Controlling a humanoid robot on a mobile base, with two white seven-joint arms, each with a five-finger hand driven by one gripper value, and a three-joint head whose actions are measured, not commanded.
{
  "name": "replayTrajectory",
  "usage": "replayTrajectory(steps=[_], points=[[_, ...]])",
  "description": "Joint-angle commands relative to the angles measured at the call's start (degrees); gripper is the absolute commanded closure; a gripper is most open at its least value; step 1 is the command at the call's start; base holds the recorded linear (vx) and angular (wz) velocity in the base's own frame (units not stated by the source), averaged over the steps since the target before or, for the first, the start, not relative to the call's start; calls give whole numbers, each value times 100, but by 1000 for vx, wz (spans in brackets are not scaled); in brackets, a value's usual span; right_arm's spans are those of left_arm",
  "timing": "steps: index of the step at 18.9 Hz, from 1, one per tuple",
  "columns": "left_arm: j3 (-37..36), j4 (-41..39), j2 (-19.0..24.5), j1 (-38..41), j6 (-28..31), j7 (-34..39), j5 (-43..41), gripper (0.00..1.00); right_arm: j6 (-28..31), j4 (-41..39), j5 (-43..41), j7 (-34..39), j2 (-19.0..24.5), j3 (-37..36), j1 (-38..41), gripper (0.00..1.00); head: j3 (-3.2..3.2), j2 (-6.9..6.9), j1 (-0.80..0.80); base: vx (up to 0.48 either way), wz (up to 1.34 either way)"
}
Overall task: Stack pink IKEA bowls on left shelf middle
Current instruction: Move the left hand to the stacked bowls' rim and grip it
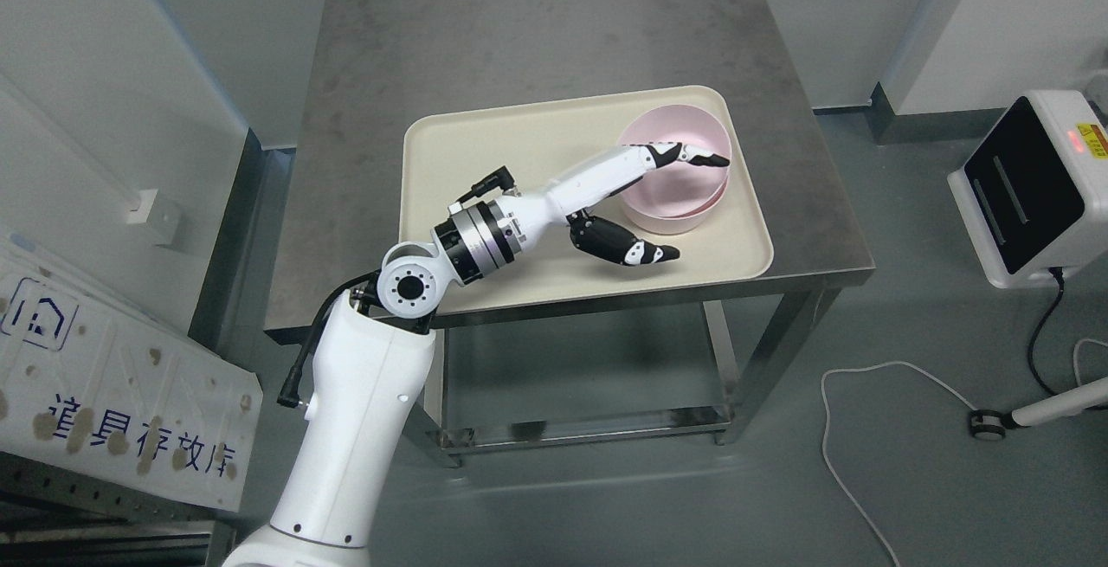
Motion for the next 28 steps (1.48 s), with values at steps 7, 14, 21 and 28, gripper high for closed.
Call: replayTrajectory(steps=[7,14,21,28], points=[[-26,-298,86,-197,357,25,-2024,38,4,1,44,5,-100,-62,0,0,0,0,0,0,0],[-115,-298,86,-232,260,42,-1980,85,4,1,44,5,-100,-62,0,0,0,0,0,0,0],[552,-377,86,-355,-284,43,-1762,100,4,1,44,5,-100,-62,0,0,0,0,0,0,0],[1502,-684,86,-443,-750,-45,-943,99,4,1,44,5,-100,-62,0,0,0,0,0,0,0]])
